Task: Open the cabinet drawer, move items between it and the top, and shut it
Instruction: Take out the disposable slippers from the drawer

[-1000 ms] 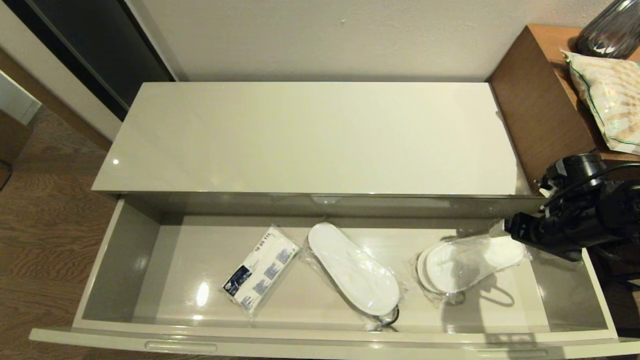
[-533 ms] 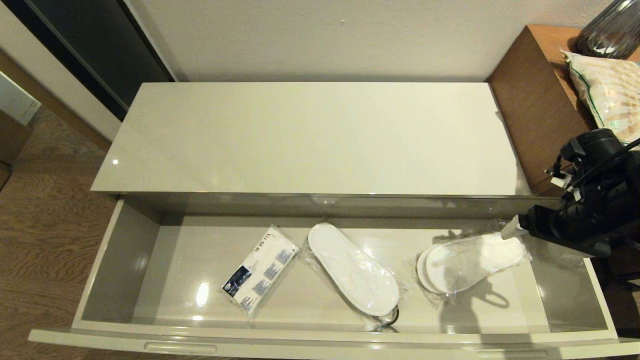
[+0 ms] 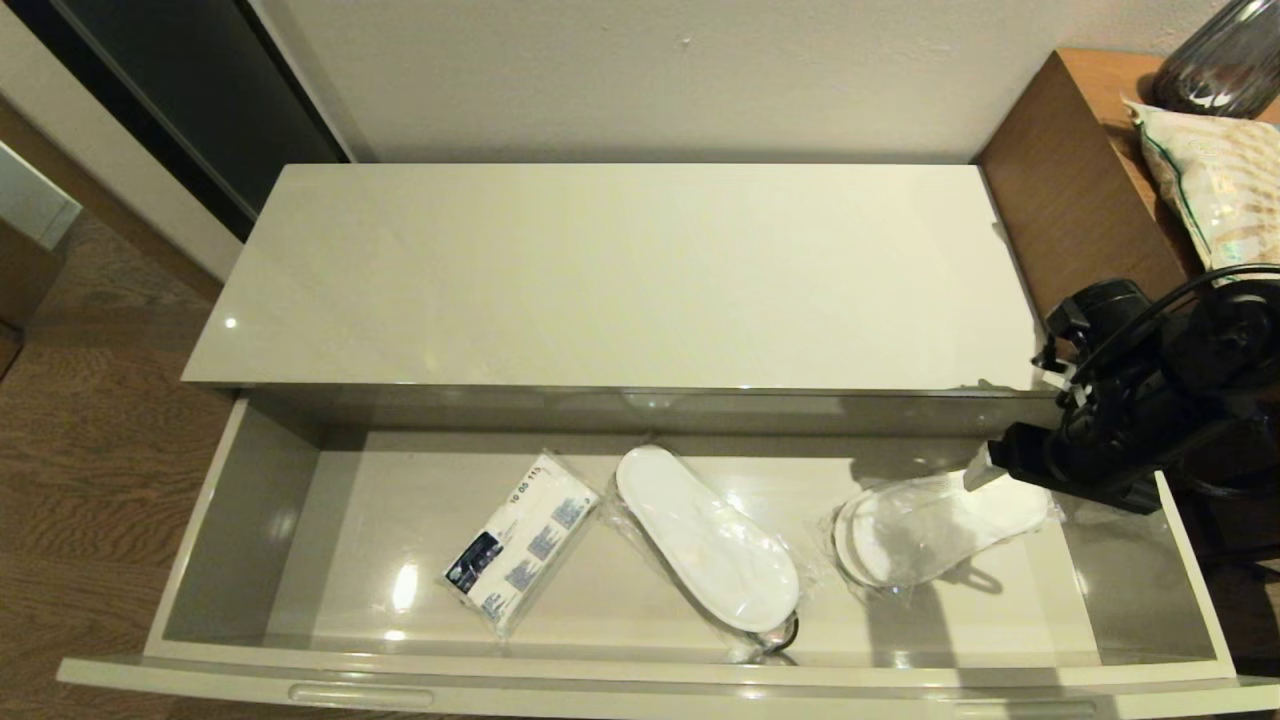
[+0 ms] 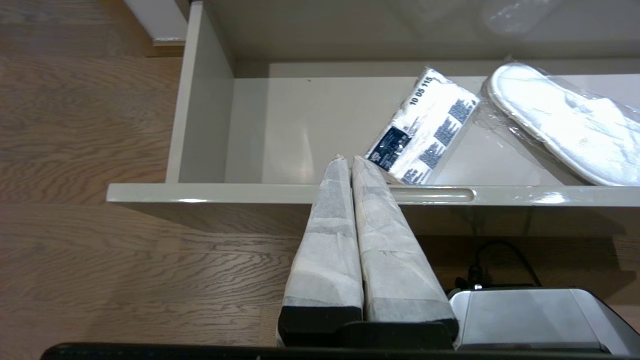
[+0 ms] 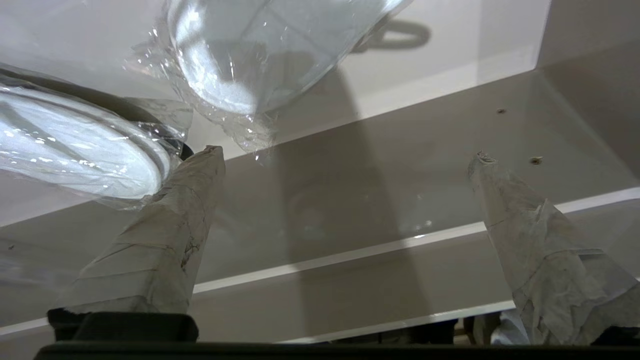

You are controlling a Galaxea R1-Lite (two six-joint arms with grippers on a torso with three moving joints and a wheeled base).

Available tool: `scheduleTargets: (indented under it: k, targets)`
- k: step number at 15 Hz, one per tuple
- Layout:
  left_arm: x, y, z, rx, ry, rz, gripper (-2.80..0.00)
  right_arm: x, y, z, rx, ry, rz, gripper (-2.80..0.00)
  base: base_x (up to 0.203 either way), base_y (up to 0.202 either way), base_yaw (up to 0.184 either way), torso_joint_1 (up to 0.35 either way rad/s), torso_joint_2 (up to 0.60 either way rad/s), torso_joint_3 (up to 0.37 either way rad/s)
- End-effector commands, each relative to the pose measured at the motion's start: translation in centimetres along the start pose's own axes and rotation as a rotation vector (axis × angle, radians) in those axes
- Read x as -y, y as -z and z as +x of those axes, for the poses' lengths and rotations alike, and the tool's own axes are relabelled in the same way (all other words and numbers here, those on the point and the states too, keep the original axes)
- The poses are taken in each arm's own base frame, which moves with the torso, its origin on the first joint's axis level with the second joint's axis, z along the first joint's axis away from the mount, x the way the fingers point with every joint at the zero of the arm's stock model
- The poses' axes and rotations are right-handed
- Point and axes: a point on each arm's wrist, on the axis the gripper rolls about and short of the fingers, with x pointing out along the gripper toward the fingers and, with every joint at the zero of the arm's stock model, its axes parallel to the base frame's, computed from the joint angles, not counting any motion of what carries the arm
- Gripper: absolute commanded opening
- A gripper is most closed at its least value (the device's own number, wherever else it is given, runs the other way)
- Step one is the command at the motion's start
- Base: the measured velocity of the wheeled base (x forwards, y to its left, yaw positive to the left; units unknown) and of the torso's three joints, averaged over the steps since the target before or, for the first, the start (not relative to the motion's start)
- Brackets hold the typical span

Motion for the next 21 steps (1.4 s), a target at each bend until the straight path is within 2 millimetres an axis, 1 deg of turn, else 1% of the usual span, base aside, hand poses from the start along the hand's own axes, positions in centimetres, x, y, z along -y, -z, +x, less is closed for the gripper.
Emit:
scheduleTargets:
  k: [1, 3, 5, 7, 11, 18, 21]
  targets:
    - [0.0, 0.0, 0.0, -0.001, 0.000, 0.000, -2.80, -0.8, 0.3, 1.3, -0.040, 0.012, -0.001, 0.00, 0.000, 0.000, 0.000, 0.000, 0.00, 0.000]
    - [0.0, 0.0, 0.0, -0.001, 0.000, -0.002, -2.80, -1.4, 0.6, 0.7, -0.029, 0.000, -0.017, 0.00, 0.000, 0.000, 0.000, 0.000, 0.00, 0.000]
    - [0.0, 0.0, 0.0, -0.001, 0.000, 0.000, -2.80, -1.7, 0.9, 0.2, -0.009, 0.030, -0.030, 0.00, 0.000, 0.000, 0.000, 0.000, 0.00, 0.000]
    - [0.0, 0.0, 0.0, -0.001, 0.000, 0.000, -2.80, -2.1, 1.5, 0.6, -0.011, 0.107, -0.018, 0.00, 0.000, 0.000, 0.000, 0.000, 0.00, 0.000]
    - [0.0, 0.0, 0.0, -0.001, 0.000, 0.000, -2.80, -2.6, 1.6, 1.4, -0.029, 0.152, -0.008, 0.00, 0.000, 0.000, 0.000, 0.000, 0.00, 0.000]
    - [0.0, 0.0, 0.0, -0.001, 0.000, 0.000, -2.80, -2.7, 1.5, 1.2, -0.041, 0.174, -0.013, 0.00, 0.000, 0.000, 0.000, 0.000, 0.00, 0.000]
    - [0.0, 0.0, 0.0, -0.001, 0.000, 0.000, -2.80, -3.0, 0.9, 1.0, -0.019, 0.160, -0.011, 0.00, 0.000, 0.000, 0.000, 0.000, 0.00, 0.000]
